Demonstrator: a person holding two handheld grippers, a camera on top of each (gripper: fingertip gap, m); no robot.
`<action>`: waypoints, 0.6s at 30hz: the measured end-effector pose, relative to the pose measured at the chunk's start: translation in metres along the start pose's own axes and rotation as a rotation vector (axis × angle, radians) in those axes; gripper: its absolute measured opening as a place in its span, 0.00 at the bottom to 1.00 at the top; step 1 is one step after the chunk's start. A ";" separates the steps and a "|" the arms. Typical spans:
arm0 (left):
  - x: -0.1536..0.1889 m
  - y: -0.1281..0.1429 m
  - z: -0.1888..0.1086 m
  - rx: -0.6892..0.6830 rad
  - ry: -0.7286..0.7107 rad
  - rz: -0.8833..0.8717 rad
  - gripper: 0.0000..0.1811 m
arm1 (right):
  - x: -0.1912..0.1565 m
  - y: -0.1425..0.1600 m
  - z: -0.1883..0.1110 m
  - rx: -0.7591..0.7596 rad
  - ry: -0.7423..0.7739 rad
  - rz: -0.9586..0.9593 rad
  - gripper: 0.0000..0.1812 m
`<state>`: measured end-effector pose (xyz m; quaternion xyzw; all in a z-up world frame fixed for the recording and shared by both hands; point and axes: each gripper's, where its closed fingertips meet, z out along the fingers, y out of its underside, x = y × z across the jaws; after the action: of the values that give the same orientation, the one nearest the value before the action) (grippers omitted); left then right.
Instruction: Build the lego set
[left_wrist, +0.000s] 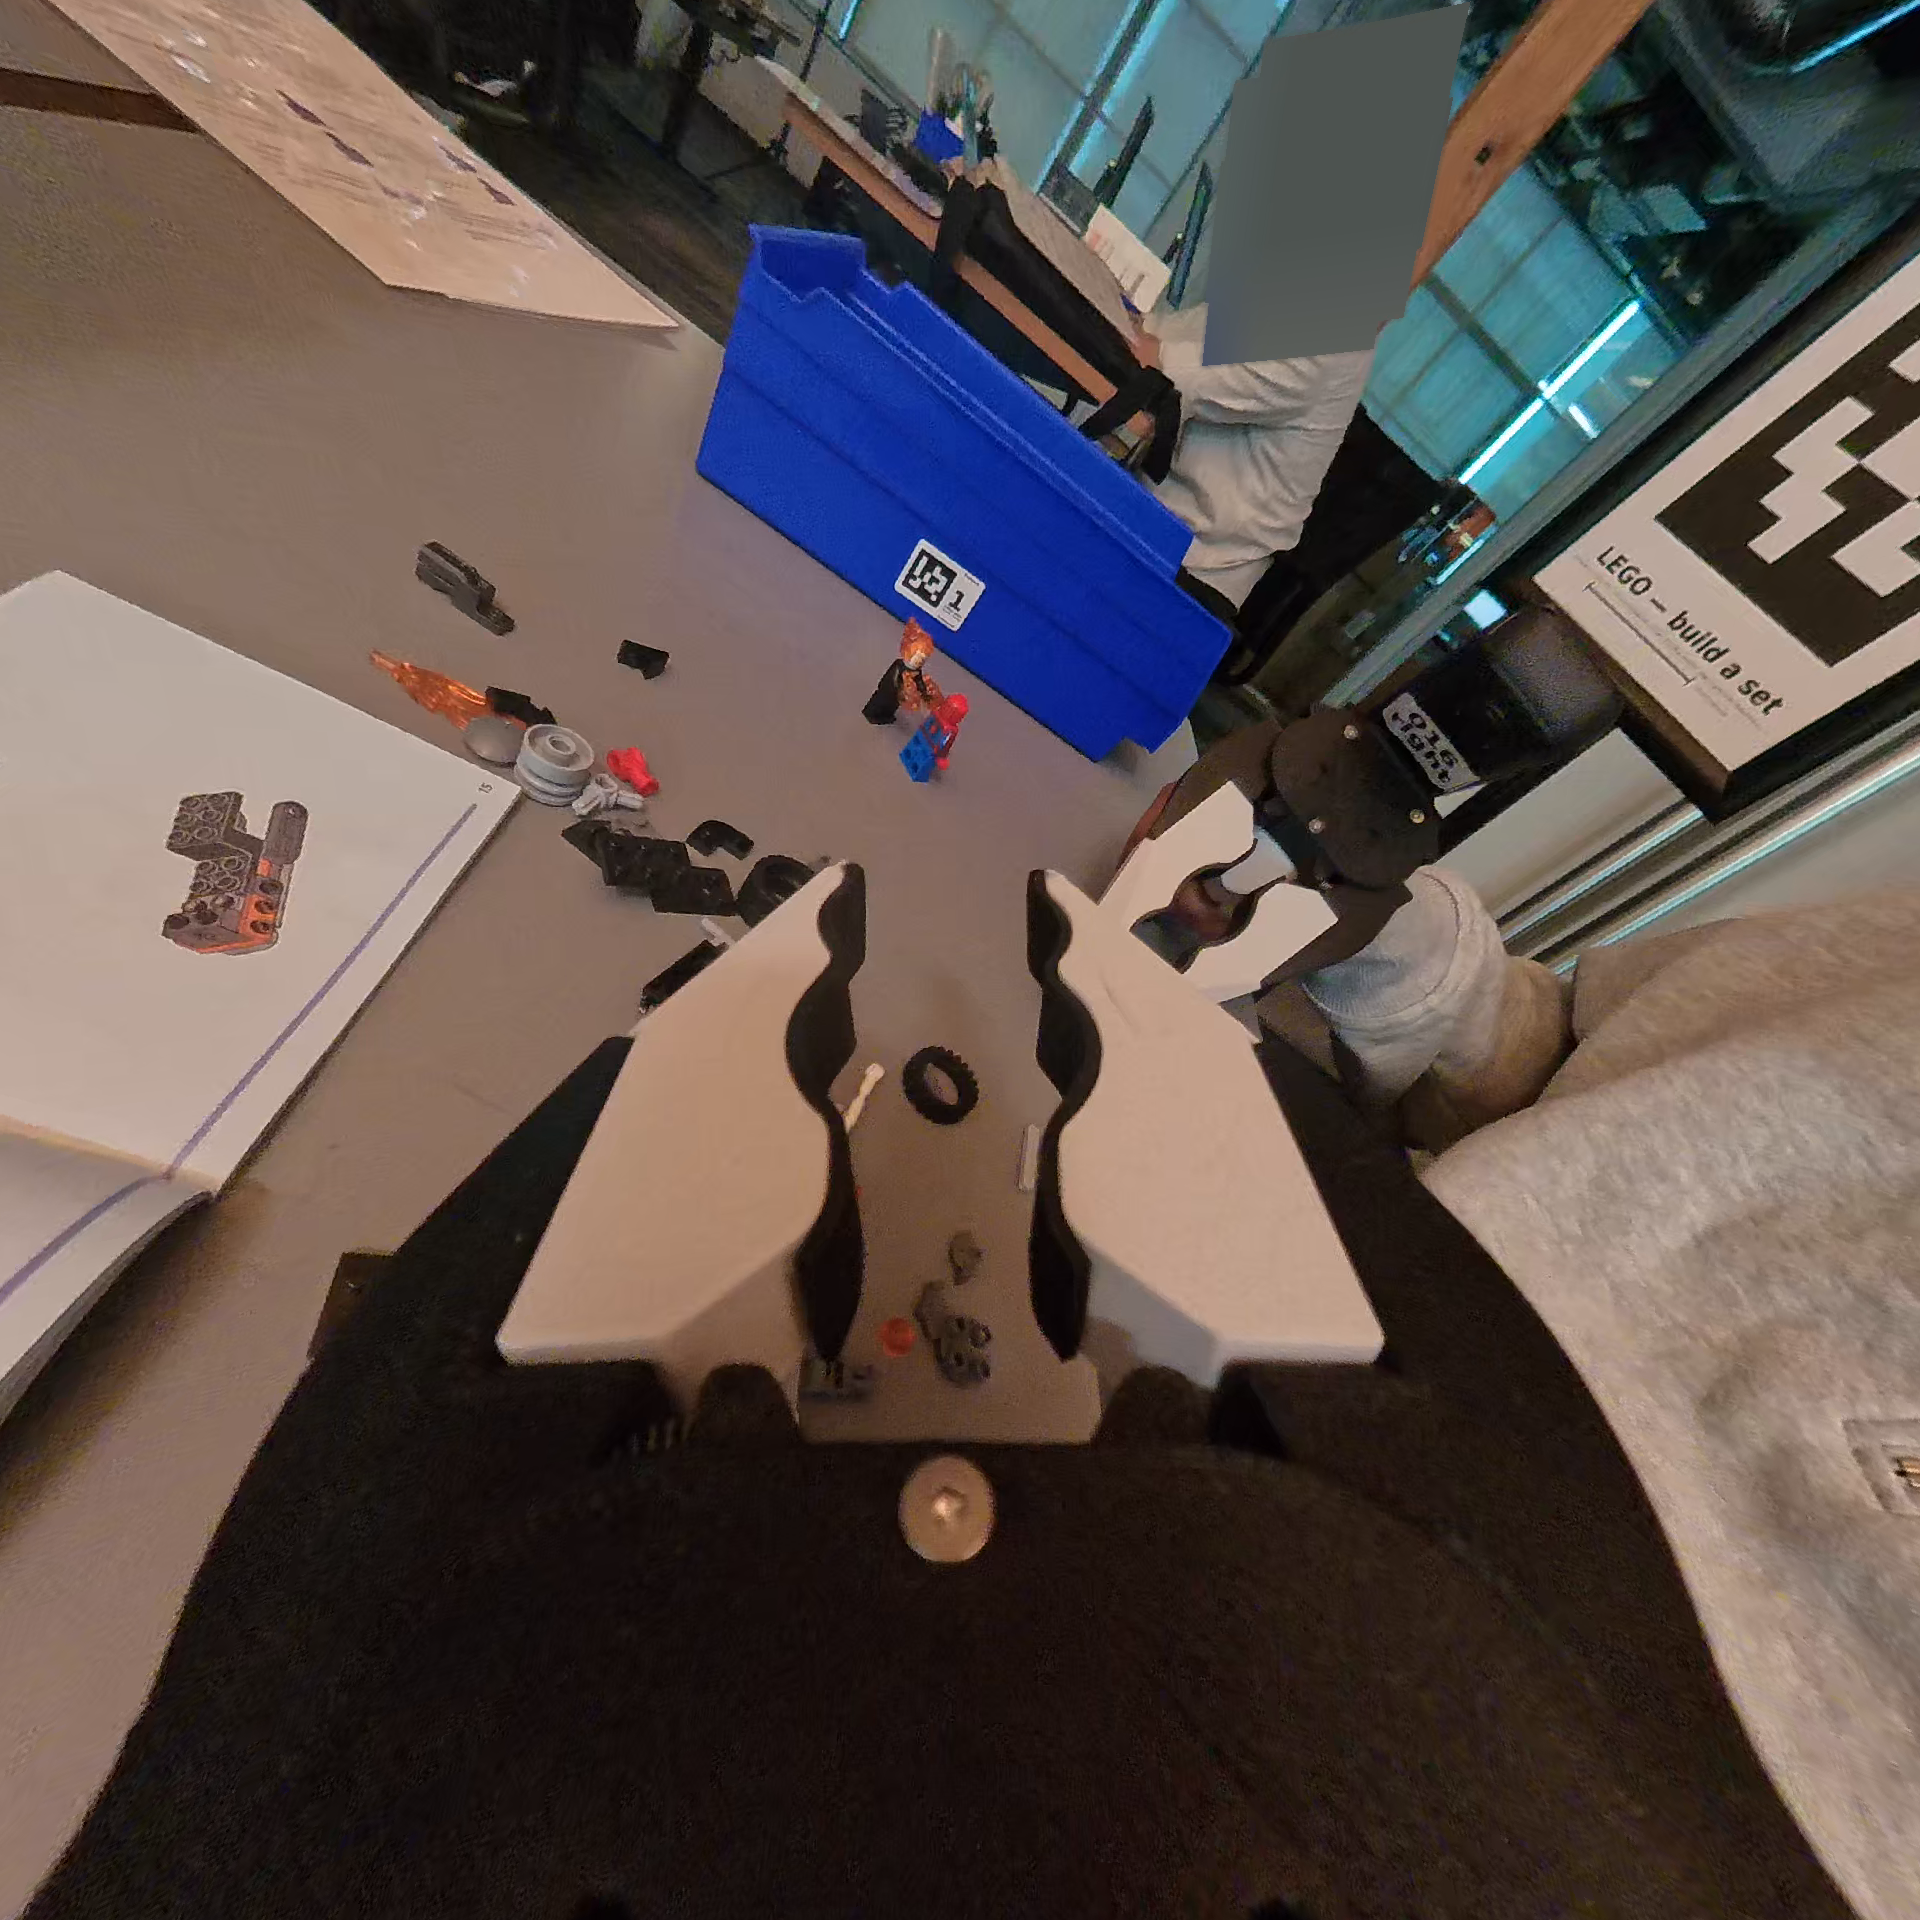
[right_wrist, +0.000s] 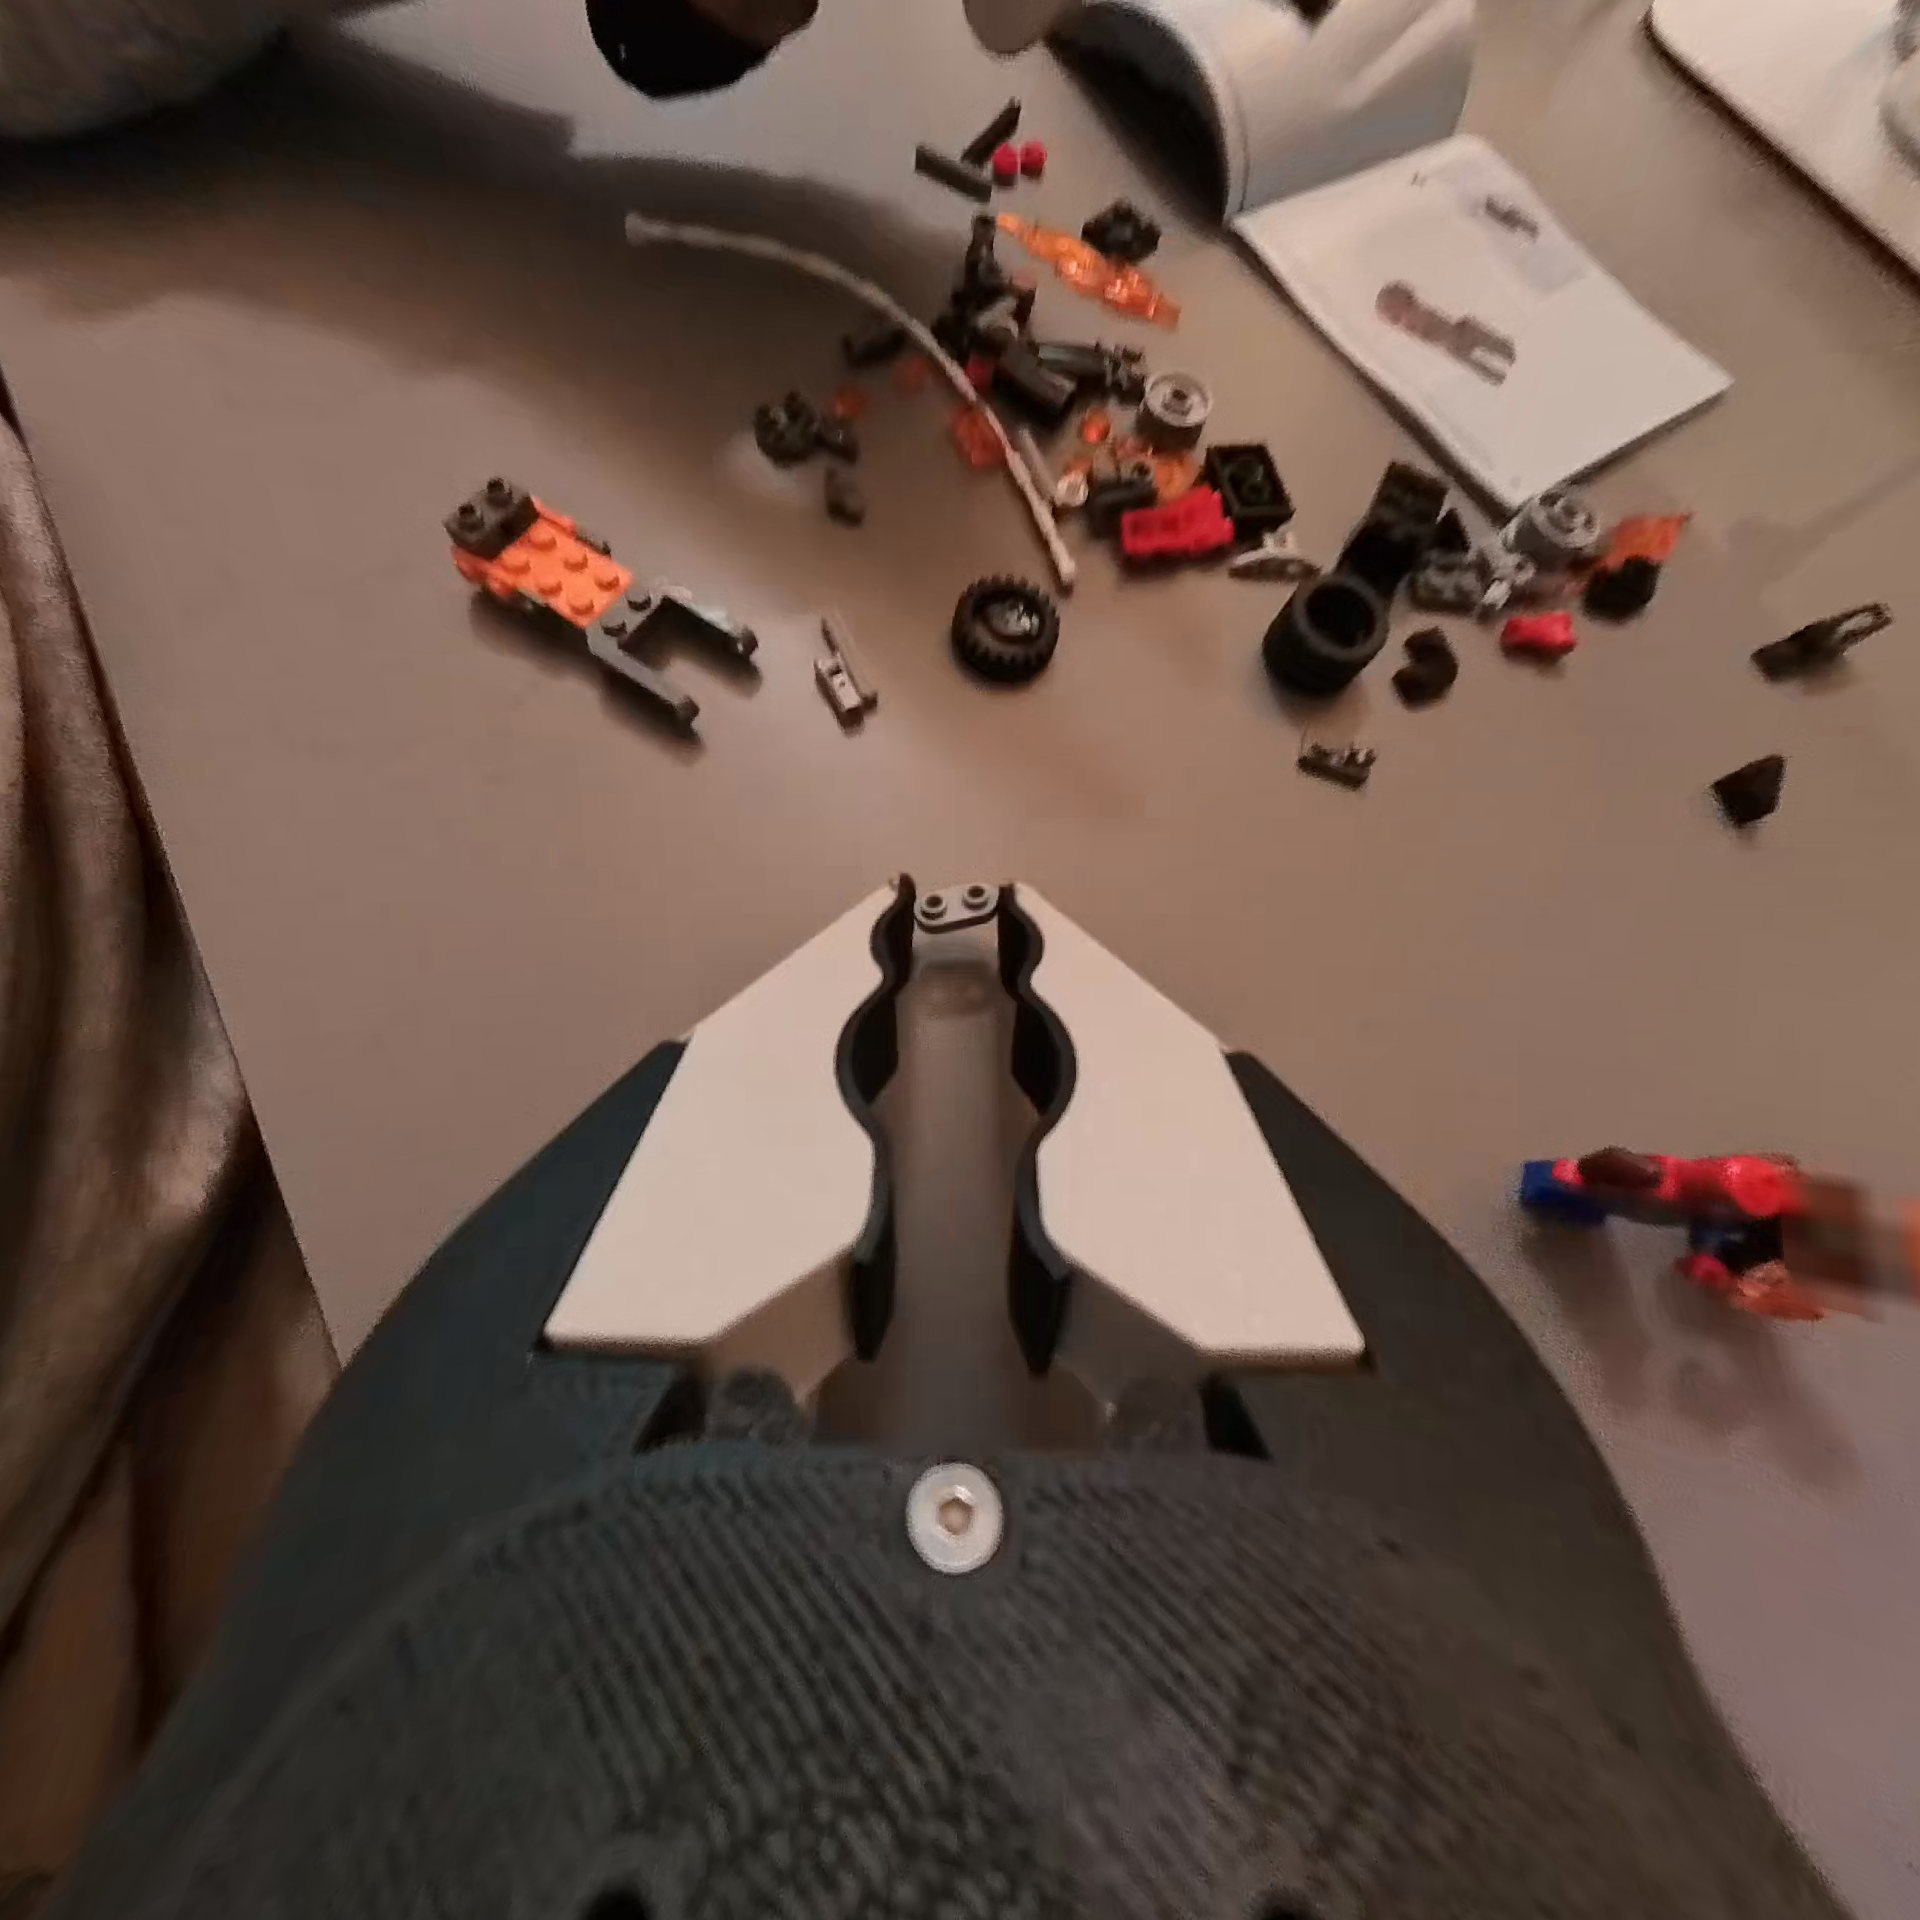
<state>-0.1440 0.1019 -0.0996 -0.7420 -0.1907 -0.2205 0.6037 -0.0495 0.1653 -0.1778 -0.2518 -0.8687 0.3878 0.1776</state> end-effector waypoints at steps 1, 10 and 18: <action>0.000 0.001 0.000 -0.004 -0.006 0.007 0.17 | -0.001 0.004 0.001 -0.015 -0.004 0.004 0.08; 0.002 0.003 -0.002 0.006 -0.023 0.038 0.16 | 0.002 0.012 -0.001 -0.033 0.006 0.031 0.14; 0.006 0.003 -0.001 0.010 -0.015 0.051 0.16 | -0.002 0.005 -0.002 -0.056 -0.048 -0.040 0.14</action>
<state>-0.1375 0.1000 -0.0985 -0.7454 -0.1771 -0.1985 0.6113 -0.0455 0.1678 -0.1806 -0.2299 -0.8881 0.3657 0.1572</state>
